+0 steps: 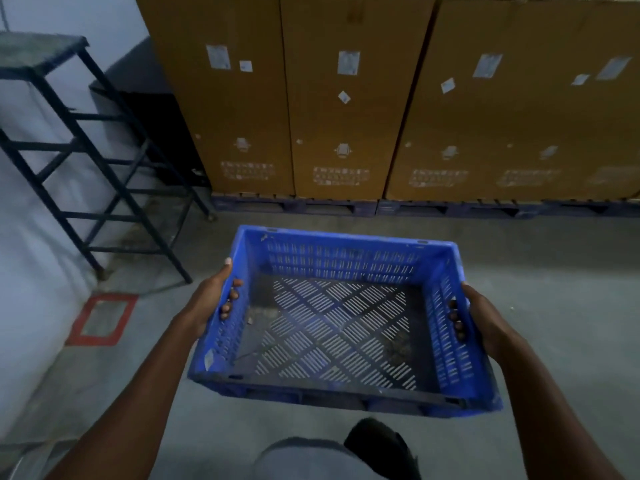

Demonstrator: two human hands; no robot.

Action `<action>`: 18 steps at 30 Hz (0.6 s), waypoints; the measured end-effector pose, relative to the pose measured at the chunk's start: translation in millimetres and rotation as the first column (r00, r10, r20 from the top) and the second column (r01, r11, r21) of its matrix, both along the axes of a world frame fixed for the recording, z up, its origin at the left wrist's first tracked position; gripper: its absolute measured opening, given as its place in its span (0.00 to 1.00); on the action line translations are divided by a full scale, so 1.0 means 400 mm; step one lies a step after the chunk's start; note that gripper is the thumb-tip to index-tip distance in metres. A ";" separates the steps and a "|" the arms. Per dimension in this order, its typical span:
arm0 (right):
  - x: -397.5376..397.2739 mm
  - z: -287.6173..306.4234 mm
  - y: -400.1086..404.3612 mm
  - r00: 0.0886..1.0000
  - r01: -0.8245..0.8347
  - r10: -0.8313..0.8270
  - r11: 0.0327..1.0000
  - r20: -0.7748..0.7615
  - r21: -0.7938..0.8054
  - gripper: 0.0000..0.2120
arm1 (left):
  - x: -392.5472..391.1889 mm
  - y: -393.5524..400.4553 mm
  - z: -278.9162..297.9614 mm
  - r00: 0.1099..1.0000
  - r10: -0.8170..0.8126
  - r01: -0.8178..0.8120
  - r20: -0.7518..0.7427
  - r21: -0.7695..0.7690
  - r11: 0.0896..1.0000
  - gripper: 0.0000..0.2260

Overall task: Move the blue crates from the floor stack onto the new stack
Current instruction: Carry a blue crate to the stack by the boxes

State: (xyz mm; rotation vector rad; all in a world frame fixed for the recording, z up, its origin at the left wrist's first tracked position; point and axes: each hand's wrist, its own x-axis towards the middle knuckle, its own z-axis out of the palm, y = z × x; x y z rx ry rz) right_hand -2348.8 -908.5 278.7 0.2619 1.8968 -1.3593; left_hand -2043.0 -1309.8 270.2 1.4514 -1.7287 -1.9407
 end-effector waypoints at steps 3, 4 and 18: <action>-0.176 -0.058 -0.097 0.998 -0.052 0.051 0.998 0.036 0.028 0.25 | -0.145 -0.084 -0.051 0.999 0.015 -0.016 0.050 0.012 1.000 0.34; -0.235 -0.086 -0.130 0.996 -0.073 0.072 0.997 0.054 0.035 0.25 | -0.193 -0.107 -0.075 0.997 0.021 -0.022 0.069 0.016 1.000 0.33; -0.791 -0.657 -0.542 0.940 -0.168 0.136 0.983 0.312 0.077 0.28 | -0.671 -0.371 -0.607 0.937 0.149 -0.226 0.316 0.223 0.948 0.22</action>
